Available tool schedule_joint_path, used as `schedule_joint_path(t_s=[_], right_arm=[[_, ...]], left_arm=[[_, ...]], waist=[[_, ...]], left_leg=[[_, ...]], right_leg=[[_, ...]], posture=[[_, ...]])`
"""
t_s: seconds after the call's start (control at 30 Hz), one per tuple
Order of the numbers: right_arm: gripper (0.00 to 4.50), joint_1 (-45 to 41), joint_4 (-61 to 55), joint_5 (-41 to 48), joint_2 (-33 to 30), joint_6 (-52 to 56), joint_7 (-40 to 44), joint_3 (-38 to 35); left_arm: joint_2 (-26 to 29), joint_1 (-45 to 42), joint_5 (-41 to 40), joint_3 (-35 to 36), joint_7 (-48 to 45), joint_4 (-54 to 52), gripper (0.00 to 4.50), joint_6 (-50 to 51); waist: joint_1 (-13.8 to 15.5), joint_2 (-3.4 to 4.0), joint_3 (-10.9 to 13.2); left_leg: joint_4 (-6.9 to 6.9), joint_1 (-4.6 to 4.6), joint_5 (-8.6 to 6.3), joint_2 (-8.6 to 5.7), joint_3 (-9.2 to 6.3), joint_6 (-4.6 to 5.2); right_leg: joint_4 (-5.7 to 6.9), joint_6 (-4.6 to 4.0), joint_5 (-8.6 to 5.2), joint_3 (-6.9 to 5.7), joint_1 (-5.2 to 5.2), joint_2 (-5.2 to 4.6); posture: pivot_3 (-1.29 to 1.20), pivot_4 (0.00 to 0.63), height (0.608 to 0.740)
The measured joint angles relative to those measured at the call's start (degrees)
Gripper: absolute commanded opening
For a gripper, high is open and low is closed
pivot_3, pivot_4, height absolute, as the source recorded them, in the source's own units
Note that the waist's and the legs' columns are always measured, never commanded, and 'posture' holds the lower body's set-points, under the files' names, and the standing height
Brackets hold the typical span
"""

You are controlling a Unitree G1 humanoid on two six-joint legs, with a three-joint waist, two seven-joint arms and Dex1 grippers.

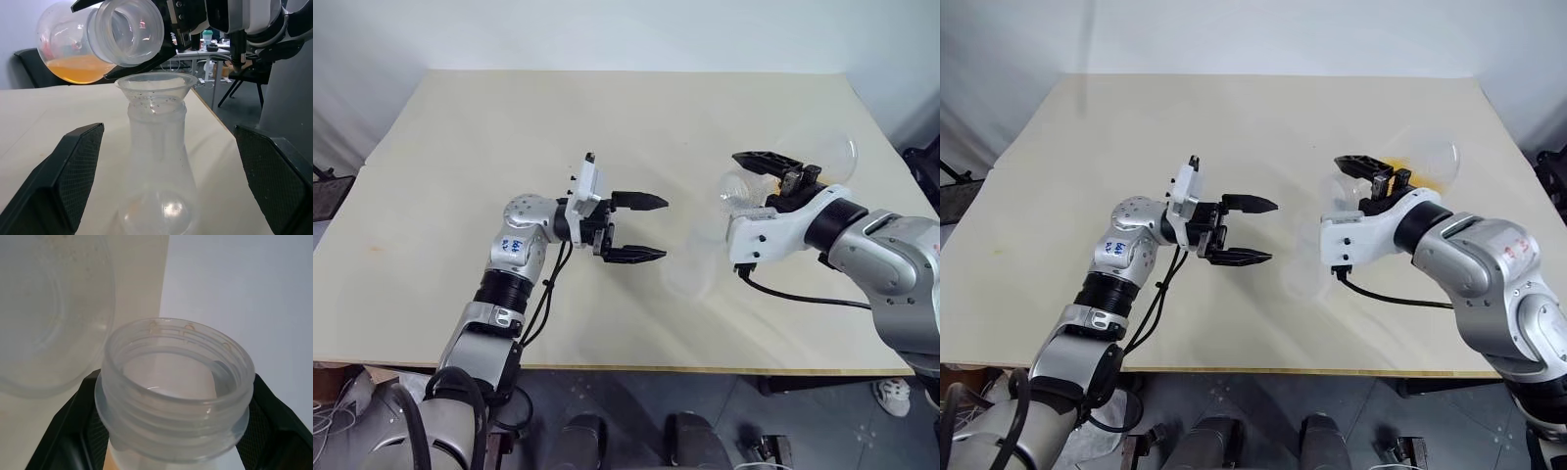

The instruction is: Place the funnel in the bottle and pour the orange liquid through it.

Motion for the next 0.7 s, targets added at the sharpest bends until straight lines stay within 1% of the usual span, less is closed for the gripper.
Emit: schedule_joint_path(t_s=[0.7], right_arm=[[2.8, -2.1, 4.5, -3.2, -0.2, -9.1, 1.0, -0.4]], left_arm=[[0.4, -0.8, 0.3, 0.3, -0.5, 0.0, 4.5, 1.2]], waist=[[0.0, 0.0, 0.0]], left_leg=[[0.0, 0.0, 0.0, 0.0, 0.0, 0.0]], right_leg=[[0.01, 0.0, 0.0, 0.0, -0.01, 0.0]], posture=[[0.0, 0.15, 0.74]])
